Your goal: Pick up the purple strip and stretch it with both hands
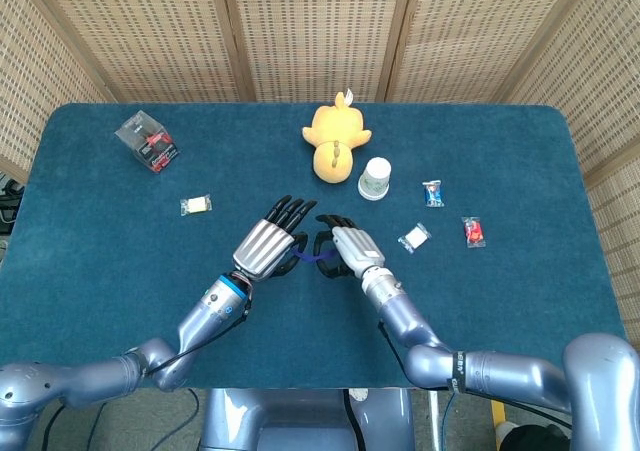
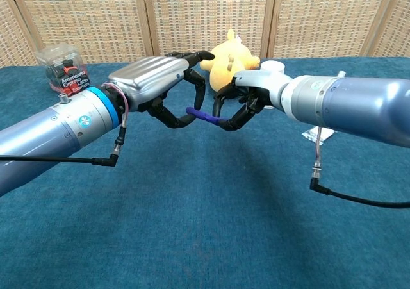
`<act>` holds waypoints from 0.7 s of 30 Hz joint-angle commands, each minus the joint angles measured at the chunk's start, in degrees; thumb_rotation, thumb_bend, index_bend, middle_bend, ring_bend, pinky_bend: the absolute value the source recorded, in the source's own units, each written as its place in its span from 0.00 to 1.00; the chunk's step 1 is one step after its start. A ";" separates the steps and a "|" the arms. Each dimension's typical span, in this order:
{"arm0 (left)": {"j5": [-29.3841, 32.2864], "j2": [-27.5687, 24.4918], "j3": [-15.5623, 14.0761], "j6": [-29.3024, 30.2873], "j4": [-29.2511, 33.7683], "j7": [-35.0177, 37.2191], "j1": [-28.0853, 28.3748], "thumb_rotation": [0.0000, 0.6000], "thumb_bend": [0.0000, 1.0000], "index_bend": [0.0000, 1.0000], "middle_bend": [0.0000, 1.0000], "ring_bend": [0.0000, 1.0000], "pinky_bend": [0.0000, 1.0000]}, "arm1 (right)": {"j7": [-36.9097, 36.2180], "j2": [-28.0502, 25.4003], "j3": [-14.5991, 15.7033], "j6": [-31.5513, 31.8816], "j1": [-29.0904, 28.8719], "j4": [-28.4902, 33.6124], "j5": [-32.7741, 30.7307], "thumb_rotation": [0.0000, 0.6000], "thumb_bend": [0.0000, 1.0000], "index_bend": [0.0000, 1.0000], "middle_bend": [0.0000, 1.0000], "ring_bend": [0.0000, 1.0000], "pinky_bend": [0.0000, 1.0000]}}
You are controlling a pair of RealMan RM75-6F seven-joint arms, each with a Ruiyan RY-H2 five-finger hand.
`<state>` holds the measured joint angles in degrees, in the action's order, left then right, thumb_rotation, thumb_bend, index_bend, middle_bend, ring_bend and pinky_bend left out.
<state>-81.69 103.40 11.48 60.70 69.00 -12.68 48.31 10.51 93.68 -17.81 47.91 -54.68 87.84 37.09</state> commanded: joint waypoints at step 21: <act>2.01 -4.78 1.98 2.06 3.01 -1.37 -0.97 1.00 0.44 0.71 0.00 0.00 0.00 | -2.50 -2.24 0.12 0.19 2.01 -0.14 0.48 1.00 0.60 0.64 0.17 0.00 0.00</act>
<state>-79.93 99.32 13.18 62.44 71.33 -13.74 47.60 8.13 91.55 -17.71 48.05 -52.78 87.60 37.52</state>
